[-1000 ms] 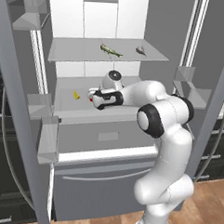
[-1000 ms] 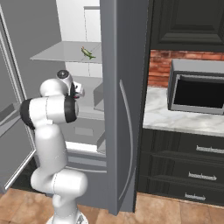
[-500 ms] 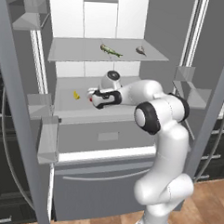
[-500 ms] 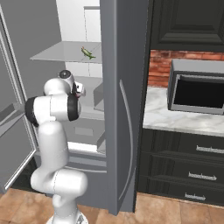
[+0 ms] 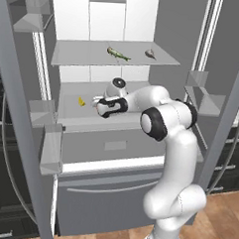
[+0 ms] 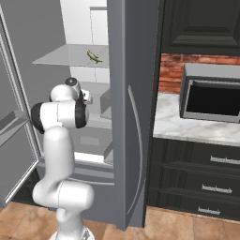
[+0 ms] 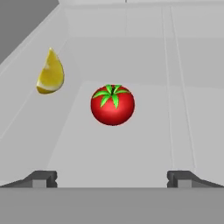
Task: Gather the lemon wedge and tomato from the fridge and place them on a tray on the dining counter. Then gather the fishs from the fridge and place them on the other tray.
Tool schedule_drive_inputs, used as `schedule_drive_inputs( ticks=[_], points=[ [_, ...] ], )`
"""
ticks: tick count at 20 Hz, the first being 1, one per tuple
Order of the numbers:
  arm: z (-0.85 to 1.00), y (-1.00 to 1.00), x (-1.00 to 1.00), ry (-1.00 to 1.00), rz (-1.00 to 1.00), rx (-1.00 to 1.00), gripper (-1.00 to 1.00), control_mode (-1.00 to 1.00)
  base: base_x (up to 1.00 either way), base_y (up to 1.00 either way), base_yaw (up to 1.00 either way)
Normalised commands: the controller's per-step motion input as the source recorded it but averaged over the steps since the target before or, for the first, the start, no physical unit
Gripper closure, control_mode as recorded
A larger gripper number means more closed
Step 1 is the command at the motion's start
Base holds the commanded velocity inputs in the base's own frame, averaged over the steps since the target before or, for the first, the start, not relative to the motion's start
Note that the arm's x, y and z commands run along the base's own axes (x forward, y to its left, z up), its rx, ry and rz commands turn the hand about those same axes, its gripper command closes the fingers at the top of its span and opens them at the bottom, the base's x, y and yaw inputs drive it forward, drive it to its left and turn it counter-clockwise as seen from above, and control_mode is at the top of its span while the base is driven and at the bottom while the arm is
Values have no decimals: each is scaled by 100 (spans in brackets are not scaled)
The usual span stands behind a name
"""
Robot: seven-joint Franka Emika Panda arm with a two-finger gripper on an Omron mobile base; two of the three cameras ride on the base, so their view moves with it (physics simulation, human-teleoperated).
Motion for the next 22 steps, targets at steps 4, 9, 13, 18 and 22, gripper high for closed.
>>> schedule_drive_inputs(
  ticks=[4, 9, 13, 18, 22],
  points=[
    [-10, 13, 18, 0, 2, -2, -100, -100, 0, 0, 0],
    [-3, 13, 22, 0, 2, -2, -100, -100, 0, 0, 0],
    [0, 3, 28, 0, 1, -3, -100, -100, 0, 0, 0],
    [-1, 0, 33, 0, 1, -5, -100, -100, 0, 0, 0],
    [-11, 0, 37, 0, 0, -4, -100, -100, 0, 0, 0]
  ],
)
